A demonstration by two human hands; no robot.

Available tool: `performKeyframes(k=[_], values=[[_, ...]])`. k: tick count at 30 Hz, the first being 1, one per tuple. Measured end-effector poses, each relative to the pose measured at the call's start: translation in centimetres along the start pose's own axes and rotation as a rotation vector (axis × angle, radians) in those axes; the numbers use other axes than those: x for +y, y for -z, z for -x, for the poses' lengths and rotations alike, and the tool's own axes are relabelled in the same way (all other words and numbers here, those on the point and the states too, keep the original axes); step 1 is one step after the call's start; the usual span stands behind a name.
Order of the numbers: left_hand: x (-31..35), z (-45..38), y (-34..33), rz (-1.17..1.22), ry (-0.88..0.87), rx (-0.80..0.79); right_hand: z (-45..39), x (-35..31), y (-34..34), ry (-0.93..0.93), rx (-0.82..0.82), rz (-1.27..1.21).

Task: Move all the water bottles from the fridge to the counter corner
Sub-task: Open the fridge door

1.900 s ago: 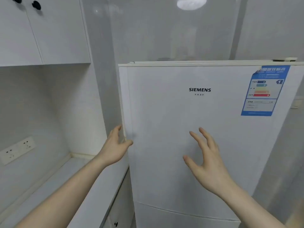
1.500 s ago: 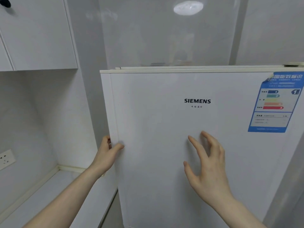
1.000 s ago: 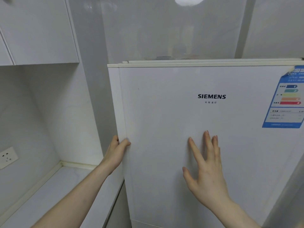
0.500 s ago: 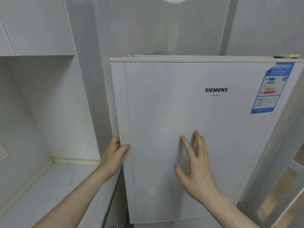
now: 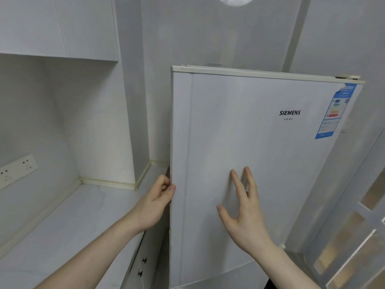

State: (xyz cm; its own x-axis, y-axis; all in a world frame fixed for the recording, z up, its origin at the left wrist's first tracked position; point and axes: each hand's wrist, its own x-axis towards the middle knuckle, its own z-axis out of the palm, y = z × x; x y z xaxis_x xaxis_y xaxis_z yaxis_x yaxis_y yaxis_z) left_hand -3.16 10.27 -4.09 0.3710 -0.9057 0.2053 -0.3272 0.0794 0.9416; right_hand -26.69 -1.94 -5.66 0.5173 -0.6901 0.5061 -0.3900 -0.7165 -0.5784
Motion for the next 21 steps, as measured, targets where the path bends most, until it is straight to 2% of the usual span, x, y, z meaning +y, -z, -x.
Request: performKeyframes(k=[10,15,21], values=[[3.5,9.0,-6.6,-0.05,-0.043,0.092,7.6,-2.4,7.8,0.094,-0.091,-0.132],[3.9,14.2,-10.5,0.011,-0.048,0.071,12.2,-3.6,12.0,0.161,-0.083,-0.163],[5.7,18.6,-16.1,-0.04,-0.052,0.07,17.7,-4.6,16.1,0.189,-0.082,-0.188]])
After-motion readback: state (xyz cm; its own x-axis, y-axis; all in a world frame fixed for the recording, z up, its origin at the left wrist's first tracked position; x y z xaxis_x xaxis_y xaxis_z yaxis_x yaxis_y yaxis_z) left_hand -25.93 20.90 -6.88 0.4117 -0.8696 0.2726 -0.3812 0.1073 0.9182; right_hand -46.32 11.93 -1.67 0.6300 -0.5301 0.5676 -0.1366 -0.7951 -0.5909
